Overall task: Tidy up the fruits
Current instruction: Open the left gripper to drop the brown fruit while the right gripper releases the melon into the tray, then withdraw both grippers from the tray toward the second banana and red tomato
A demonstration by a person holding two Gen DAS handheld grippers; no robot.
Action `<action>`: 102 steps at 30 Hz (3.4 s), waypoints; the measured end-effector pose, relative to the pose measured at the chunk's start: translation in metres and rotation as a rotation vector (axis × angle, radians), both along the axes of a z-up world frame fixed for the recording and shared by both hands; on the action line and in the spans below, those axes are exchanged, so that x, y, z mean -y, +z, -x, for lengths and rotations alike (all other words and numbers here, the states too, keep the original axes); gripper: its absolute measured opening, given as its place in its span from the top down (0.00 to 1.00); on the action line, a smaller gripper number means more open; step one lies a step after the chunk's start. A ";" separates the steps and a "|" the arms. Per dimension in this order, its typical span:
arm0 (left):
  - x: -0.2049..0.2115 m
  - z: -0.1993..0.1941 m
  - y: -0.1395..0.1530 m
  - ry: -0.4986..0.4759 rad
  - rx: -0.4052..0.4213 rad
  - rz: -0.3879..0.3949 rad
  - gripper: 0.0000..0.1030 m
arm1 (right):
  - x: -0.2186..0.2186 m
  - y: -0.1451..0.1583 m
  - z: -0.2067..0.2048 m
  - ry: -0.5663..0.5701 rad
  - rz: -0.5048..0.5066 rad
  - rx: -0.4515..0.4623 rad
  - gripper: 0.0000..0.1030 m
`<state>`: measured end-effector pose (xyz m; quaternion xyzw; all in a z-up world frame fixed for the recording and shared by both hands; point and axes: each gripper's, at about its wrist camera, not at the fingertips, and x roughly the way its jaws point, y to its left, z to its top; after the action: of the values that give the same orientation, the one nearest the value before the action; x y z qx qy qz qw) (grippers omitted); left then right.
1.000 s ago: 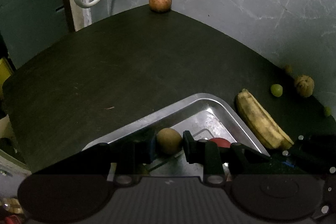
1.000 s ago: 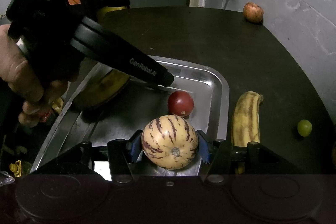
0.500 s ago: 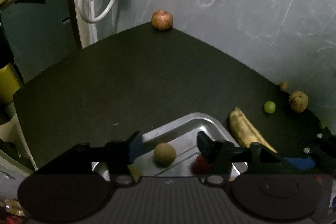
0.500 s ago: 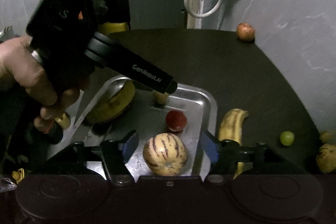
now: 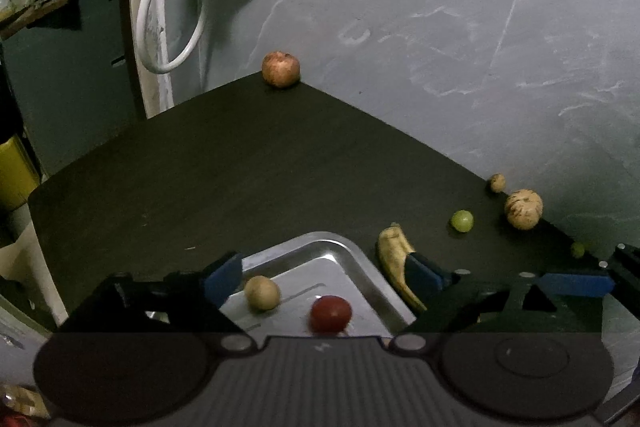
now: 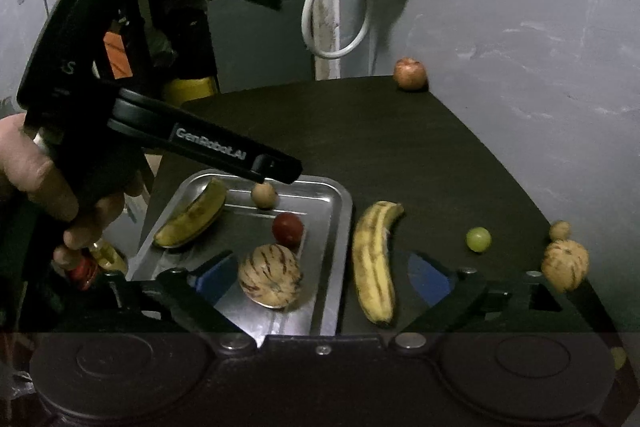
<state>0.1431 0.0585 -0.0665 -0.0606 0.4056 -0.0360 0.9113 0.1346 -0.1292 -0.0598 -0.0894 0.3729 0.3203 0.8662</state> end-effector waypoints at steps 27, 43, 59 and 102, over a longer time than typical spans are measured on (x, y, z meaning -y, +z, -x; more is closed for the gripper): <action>0.059 0.054 0.043 0.017 0.071 -0.027 0.01 | 0.115 0.042 0.043 -0.078 -0.081 0.072 0.01; 0.098 0.078 0.013 -0.083 -0.006 0.010 0.01 | 0.155 0.023 0.063 -0.159 -0.071 0.016 0.01; 0.101 0.030 0.008 -0.157 -0.028 0.001 0.01 | 0.152 0.002 0.058 -0.203 -0.036 -0.030 0.01; 0.104 -0.086 -0.071 -0.191 -0.224 0.031 0.01 | 0.131 -0.053 0.012 -0.288 -0.010 -0.160 0.05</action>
<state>0.2292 -0.0458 -0.1373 -0.0394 0.5080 -0.1218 0.8518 0.1230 -0.2607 -0.1130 -0.0051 0.4480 0.2009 0.8712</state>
